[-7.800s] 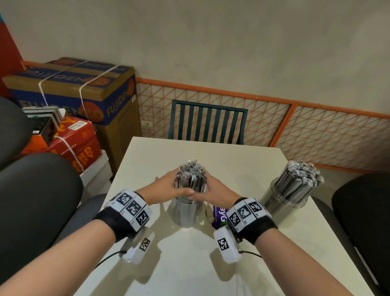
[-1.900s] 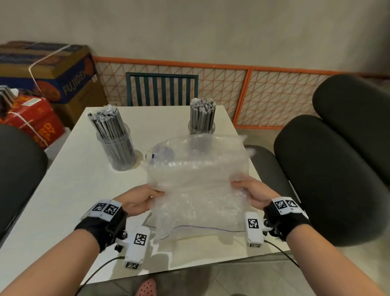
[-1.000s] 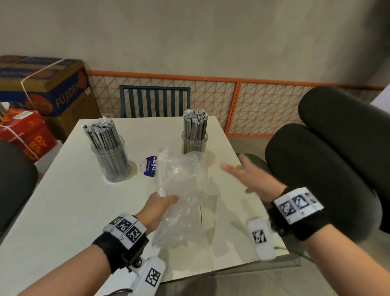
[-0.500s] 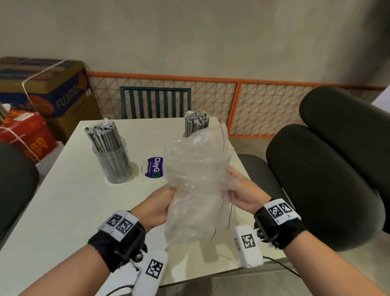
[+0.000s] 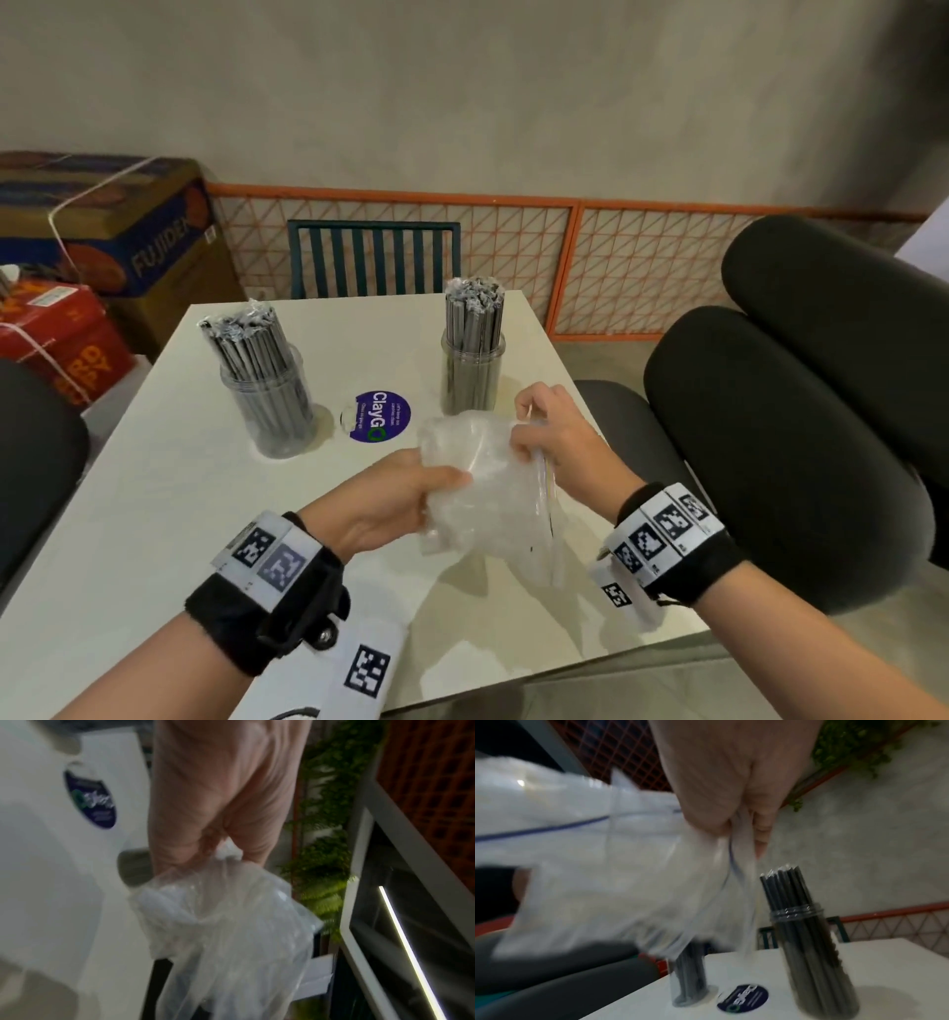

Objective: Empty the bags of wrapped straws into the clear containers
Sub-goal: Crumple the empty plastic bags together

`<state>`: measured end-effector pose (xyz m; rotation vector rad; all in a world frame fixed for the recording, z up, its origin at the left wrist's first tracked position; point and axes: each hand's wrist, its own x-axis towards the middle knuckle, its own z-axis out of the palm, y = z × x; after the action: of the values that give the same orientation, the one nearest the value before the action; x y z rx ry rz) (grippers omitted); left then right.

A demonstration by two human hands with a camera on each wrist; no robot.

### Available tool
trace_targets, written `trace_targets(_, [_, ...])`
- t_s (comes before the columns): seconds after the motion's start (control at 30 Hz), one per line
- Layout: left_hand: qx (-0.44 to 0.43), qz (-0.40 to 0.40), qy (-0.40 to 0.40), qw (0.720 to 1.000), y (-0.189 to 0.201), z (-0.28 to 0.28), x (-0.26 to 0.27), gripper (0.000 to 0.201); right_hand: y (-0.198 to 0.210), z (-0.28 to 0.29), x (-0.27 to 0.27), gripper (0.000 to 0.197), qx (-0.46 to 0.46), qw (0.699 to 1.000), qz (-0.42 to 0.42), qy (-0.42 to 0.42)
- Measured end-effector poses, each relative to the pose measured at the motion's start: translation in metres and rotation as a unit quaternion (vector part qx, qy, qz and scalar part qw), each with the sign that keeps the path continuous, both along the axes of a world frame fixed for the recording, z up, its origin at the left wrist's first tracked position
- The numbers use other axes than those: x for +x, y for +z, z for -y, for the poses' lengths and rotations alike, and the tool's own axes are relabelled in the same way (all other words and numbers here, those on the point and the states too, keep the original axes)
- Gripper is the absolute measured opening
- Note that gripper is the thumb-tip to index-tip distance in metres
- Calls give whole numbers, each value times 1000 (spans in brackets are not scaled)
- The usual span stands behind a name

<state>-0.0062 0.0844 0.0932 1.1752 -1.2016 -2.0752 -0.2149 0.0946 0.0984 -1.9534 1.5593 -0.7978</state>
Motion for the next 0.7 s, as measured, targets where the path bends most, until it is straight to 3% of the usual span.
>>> trace_targets(0.07, [-109, 110, 78, 985, -3, 6, 0, 35, 0, 1, -20, 47, -7, 989, -149, 3])
trace_targets(0.1, [-166, 160, 116, 966, -6, 9, 1, 30, 5, -3, -25, 56, 12, 987, -160, -11])
trace_targets(0.17, [-246, 238, 183, 922, -8, 11, -2, 30, 12, -12, -23, 54, 12, 993, -109, -31])
trace_targets(0.23, [-286, 249, 202, 903, -3, 6, -14, 28, 13, -21, -5, 47, 21, 999, -14, -34])
trace_targets(0.3, [-291, 192, 180, 920, 1, 0, -28, 22, 6, -21, 17, 68, 84, 995, 40, -26])
trace_targets(0.37, [-236, 88, 144, 957, 8, -6, -39, 21, -3, -19, 26, 88, 109, 987, 115, -21])
trace_targets(0.4, [-196, 33, 124, 972, 12, -7, -43, 24, -8, -17, 23, 86, 111, 979, 168, -16])
trace_targets(0.47, [-119, -67, 90, 987, 16, -6, -45, 29, -5, -20, 18, 57, 119, 950, 290, 9])
trace_targets(0.53, [-67, -142, 63, 986, 18, -4, -44, 30, 2, -24, 16, 50, 118, 933, 337, 29])
trace_targets(0.63, [-31, -165, 33, 985, 19, -1, -41, 29, 2, -23, 10, 51, 113, 926, 359, 10])
trace_targets(0.7, [-62, -103, 14, 993, 21, 4, -40, 25, 2, -22, 9, 51, 115, 929, 351, -4])
